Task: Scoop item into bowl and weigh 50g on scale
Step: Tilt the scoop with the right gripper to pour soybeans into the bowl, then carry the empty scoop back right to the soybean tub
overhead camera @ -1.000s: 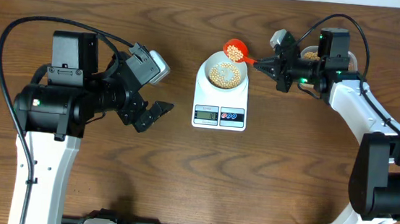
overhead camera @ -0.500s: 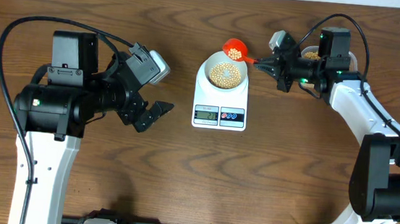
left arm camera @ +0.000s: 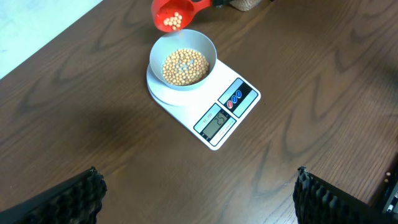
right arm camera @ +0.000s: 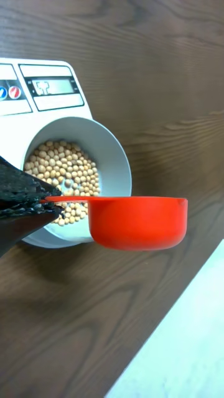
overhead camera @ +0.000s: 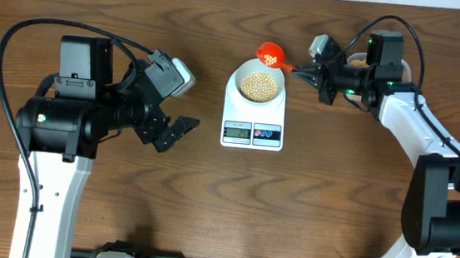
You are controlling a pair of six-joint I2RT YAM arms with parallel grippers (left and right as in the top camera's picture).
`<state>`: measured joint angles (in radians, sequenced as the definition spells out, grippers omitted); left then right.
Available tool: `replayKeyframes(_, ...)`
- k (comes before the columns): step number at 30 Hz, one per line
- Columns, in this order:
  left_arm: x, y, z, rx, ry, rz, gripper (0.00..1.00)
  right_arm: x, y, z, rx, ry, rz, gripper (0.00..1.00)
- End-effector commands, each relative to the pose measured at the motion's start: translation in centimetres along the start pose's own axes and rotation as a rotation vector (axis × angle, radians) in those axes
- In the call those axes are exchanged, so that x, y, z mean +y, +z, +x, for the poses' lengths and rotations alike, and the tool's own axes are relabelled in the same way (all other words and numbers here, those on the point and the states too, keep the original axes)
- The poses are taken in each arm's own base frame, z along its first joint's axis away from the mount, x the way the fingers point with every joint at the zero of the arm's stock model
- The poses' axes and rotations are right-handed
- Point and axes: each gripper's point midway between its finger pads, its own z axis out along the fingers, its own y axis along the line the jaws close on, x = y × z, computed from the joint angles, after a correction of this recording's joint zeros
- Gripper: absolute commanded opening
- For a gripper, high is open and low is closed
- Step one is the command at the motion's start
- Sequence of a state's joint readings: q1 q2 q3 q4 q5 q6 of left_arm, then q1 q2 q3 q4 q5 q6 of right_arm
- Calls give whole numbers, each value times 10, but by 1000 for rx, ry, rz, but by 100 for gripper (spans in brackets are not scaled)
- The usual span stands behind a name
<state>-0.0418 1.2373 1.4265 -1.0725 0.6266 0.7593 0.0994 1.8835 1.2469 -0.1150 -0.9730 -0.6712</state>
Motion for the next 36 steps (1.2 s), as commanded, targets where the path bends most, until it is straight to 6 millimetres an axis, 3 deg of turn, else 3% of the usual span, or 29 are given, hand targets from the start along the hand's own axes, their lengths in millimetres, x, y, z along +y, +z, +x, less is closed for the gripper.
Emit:
replayKeyframes(1, 0, -4, -7, -23, 6, 0, 98, 10, -4, -15, -28, -60, -24, 1)
replayKeyframes(7, 0, -4, -7, -23, 6, 0, 98, 7, -6, -14, -24, -64, -10, 1)
replayKeyframes(10, 0, -4, -7, -23, 6, 0, 98, 15, -2, -13, -14, -48, -35, 1)
replayKeyframes(13, 0, -4, -7, -23, 6, 0, 98, 7, -3, -13, -4, -92, 0, 1)
replayKeyframes(17, 0, -4, -7, -23, 6, 0, 98, 12, -2, -13, -5, -82, -16, 1)
replayKeyframes(20, 0, -4, -7, -23, 6, 0, 98, 1, -4, -11, 12, -116, 32, 1)
replayKeyframes(23, 0, -4, -7, -23, 6, 0, 98, 9, -3, -11, 7, -94, -3, 1)
replayKeyframes(27, 0, -4, -7, -23, 6, 0, 98, 2, -4, -11, 12, -113, 30, 1)
replayKeyframes(30, 0, -4, -7, -23, 6, 0, 98, 14, -2, -12, 0, -87, -23, 1)
replayKeyframes(36, 0, -4, -6, -22, 6, 0, 98, 0, -6, -12, 15, -116, 41, 1)
